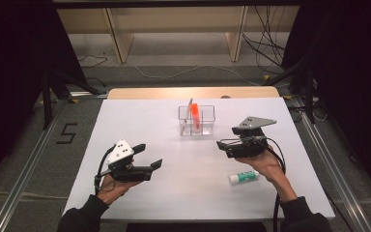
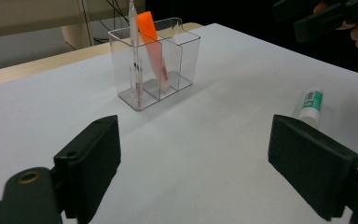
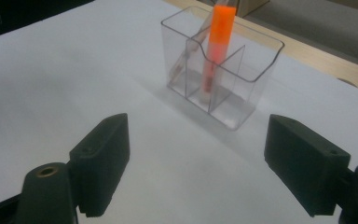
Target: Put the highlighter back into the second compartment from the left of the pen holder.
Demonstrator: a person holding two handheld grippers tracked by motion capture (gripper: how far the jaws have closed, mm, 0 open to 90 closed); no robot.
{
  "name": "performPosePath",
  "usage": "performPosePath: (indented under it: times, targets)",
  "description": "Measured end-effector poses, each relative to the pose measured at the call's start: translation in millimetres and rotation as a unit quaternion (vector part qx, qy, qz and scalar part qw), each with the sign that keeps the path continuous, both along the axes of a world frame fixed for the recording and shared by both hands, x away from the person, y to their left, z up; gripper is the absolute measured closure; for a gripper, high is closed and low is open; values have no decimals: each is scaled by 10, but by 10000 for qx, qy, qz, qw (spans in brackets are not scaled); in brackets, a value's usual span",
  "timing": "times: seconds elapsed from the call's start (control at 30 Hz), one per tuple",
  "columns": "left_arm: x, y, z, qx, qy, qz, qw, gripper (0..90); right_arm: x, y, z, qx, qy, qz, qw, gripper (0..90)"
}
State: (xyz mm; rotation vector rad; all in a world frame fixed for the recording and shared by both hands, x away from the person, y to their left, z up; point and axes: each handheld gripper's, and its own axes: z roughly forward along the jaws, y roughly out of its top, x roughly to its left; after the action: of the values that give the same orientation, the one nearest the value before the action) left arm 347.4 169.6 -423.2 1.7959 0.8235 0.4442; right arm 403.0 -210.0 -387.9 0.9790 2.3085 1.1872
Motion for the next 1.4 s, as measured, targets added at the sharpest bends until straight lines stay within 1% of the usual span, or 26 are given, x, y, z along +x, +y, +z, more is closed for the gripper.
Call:
performPosePath:
  times: [0.2,0.33,0.5,0.73,1.0,1.1,1.4]
  targets:
    - [0,-5,-5,6,18,-7,10000,164,-76,-92,-53,-139,102,4,9999,231]
    - [-1,-3,-3,-7,17,-5,10000,164,-120,-144,-81,-186,139,9,9997,231]
    - [-3,-3,-1,0,6,-10,10000,164,-184,-158,-97,-273,210,45,9994,231]
    - [-2,4,0,4,-8,-1,10000,164,-227,-159,-135,-463,256,142,9985,231]
    - [-2,3,-1,7,-12,-2,10000,164,-290,-175,-160,-724,339,225,9965,231]
    - [0,5,0,19,-11,-7,10000,164,-312,-193,-163,-769,347,237,9962,231]
    - [3,3,-5,21,9,-10,10000,164,-376,-215,-207,-1045,435,342,9930,236]
